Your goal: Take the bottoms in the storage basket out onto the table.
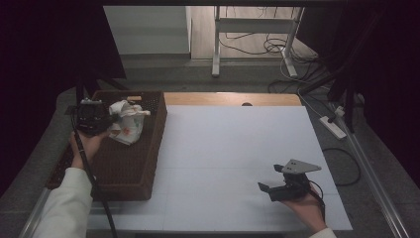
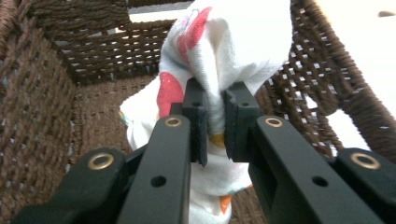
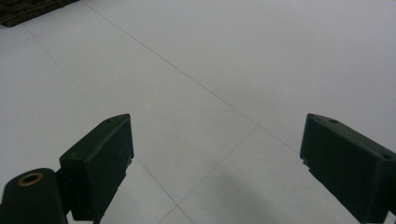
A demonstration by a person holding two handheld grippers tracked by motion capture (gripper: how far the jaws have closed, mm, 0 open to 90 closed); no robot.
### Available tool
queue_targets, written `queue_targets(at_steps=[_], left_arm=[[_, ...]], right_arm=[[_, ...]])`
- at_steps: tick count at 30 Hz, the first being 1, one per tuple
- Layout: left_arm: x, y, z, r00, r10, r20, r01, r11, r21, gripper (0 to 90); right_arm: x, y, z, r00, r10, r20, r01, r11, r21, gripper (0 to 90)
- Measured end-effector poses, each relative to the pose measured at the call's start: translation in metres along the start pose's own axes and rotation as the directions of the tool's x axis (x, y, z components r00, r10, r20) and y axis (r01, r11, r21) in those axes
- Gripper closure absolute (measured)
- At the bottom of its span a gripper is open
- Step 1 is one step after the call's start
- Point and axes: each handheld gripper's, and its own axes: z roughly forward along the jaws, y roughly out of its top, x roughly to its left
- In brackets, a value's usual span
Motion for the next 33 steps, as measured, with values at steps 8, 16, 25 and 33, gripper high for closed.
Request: queue_targets(at_steps=[8,16,25,33], left_arm=[[-0.009,-0.006,-0.011,0.9998,0.015,0.011,-0.015,0.9992,-0.038,80.9],[-0.011,-0.013,-0.022,0.9995,-0.009,0.03,0.012,0.9958,-0.091,80.9],[-0.013,-0.014,-0.022,0.9974,-0.01,0.072,0.017,0.995,-0.098,80.8],[-0.01,-0.014,-0.03,0.9911,-0.037,0.128,0.055,0.9885,-0.141,80.9]], right_arm=[[0.0,0.0,0.001,1.0,0.0,0.0,0.0,1.0,0.007,9.9],[0.0,0.0,0.0,1.0,0.003,-0.003,-0.003,1.0,-0.004,9.9],[0.001,0.001,0.002,1.0,-0.008,0.004,0.008,1.0,0.007,9.9],[0.001,0.0,0.002,0.9999,-0.003,0.011,0.003,1.0,0.012,9.9]])
